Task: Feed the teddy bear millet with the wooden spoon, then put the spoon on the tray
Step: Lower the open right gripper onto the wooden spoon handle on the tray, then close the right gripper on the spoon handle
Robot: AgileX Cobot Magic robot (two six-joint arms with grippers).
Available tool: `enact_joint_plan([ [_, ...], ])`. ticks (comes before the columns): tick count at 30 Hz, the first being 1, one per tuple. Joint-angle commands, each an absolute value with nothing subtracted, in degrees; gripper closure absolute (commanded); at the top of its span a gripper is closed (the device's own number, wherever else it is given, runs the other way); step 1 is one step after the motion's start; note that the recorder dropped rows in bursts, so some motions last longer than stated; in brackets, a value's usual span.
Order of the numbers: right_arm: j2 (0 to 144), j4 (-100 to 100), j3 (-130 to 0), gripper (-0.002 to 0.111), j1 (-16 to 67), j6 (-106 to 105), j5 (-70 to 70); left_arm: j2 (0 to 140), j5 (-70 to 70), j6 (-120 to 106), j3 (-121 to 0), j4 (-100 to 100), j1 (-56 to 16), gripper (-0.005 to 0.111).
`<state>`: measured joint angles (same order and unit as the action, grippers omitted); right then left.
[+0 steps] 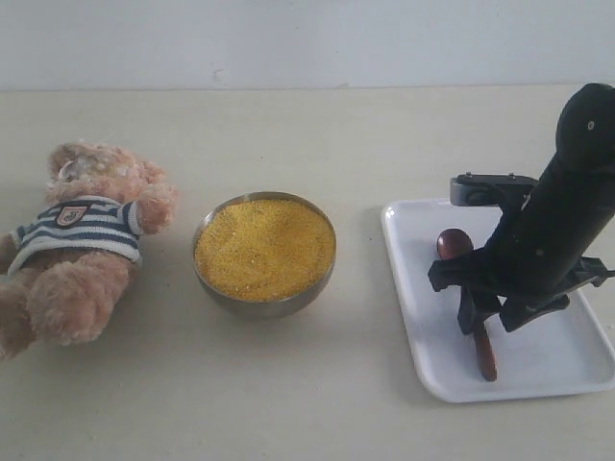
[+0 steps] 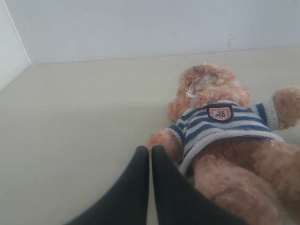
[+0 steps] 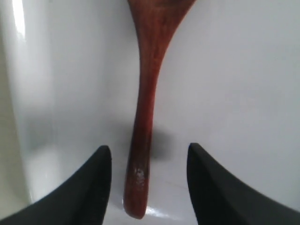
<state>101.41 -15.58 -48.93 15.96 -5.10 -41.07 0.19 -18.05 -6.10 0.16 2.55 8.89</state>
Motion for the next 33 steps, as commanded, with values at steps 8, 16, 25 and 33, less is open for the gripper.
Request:
enact_joint_plan([
  [8, 101.21, -16.2, -47.99, 0.061, 15.97, -4.85, -37.75, 0.0, -17.44, -5.76, 0.0, 2.47, 9.09, 0.103],
  [16, 101.21, -16.31, -47.99, 0.072, 15.97, -4.85, -37.55, 0.0, -17.44, -5.76, 0.0, 2.47, 9.09, 0.103],
  [25, 101.21, -16.44, -47.99, 0.07, 16.71, -5.02, -38.38, 0.0, -17.44, -5.76, 0.0, 2.47, 9.09, 0.103],
  [33, 101.21, -13.6, -48.1, 0.07, 21.08, 0.0, -34.7, 0.0, -17.44, -5.76, 0.0, 2.47, 9.09, 0.103],
])
